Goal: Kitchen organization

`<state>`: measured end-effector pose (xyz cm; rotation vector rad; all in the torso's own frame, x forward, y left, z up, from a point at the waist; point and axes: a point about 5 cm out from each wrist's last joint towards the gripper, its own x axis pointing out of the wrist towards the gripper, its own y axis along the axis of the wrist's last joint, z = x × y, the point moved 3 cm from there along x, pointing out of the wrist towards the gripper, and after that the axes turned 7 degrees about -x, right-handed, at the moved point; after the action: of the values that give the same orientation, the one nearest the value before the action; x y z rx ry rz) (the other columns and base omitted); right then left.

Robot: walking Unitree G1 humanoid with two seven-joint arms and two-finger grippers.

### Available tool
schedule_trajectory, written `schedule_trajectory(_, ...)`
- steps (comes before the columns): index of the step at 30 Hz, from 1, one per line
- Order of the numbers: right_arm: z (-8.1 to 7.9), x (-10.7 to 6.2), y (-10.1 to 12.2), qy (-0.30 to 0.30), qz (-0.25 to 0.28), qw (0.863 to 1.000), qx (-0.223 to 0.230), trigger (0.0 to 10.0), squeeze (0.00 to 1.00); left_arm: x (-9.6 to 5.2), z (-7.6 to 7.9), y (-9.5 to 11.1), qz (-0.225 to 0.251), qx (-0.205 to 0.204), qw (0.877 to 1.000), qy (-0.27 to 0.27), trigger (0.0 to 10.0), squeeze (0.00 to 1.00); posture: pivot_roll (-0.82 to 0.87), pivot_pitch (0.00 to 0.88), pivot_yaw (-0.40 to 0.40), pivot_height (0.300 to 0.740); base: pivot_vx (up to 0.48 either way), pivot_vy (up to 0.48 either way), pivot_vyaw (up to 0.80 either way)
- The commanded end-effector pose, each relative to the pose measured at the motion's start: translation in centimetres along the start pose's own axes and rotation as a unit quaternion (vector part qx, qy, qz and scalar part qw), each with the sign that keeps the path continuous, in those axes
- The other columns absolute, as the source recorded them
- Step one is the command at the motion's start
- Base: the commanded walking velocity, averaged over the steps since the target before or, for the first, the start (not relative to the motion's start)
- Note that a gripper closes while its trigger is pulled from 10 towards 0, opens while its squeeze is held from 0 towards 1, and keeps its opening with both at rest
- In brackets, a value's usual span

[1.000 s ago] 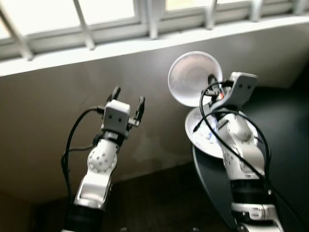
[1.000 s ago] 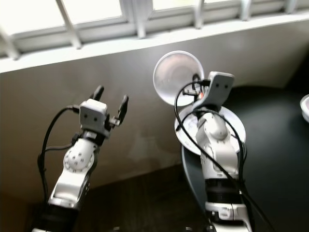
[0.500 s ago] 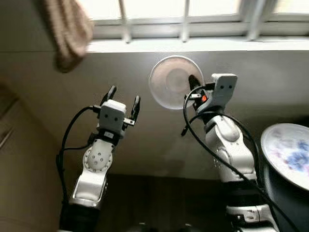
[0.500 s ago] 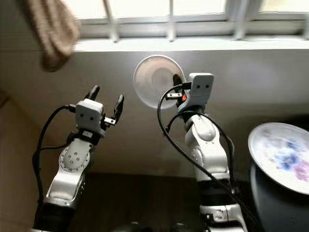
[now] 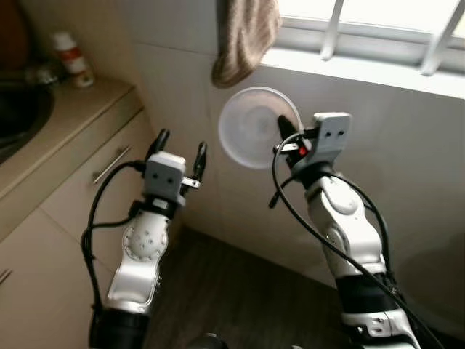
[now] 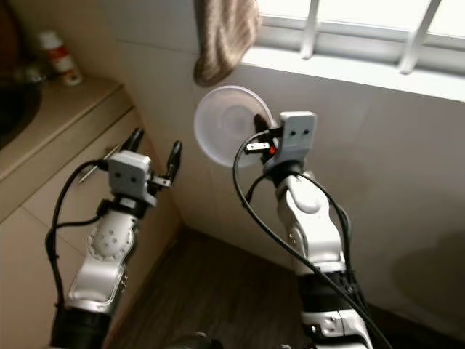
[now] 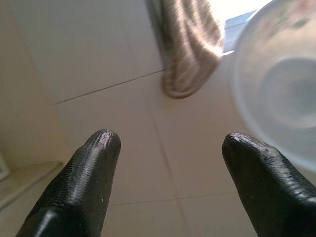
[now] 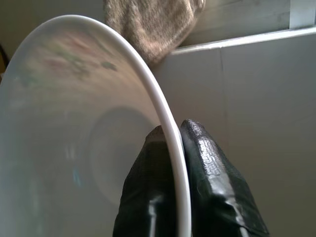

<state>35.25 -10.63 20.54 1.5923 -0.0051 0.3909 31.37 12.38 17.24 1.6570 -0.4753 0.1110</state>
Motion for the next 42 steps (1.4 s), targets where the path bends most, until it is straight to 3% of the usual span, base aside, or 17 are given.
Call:
schedule_trajectory(1, -0.02, 0.0, 0.96, 0.001, 0.022, 1.0, -0.005, 10.0, 0.0, 0.08, 0.14, 0.2, 0.005, 0.005, 1.0, -0.004, 10.0, 0.0, 0.02, 0.022, 0.012, 0.74, 0.0, 0.0, 0.8)
schedule_trajectory(18, -0.18, -0.06, 0.62, 0.001, 0.018, 1.0, -0.011, 10.0, 0.0, 0.17, 0.28, -0.13, -0.006, -0.012, 1.0, -0.006, 10.0, 0.0, 0.02, 0.012, 0.013, 0.74, 0.0, 0.056, 0.8)
schedule_trajectory(28, -0.23, -0.07, 0.49, 0.0, 0.018, 1.0, -0.015, 10.0, 0.0, 0.16, 0.29, 0.17, 0.006, 0.001, 1.0, -0.006, 10.0, 0.0, 0.02, 0.005, 0.015, 0.74, 0.0, 0.144, 0.8)
schedule_trajectory(42, -0.58, -0.15, 0.52, 0.002, 0.029, 0.995, -0.091, 10.0, 0.0, 0.19, -0.39, 0.25, 0.008, 0.004, 1.0, 0.008, 10.0, 0.0, 0.02, 0.015, 0.013, 0.74, 0.097, 0.0, 0.8)
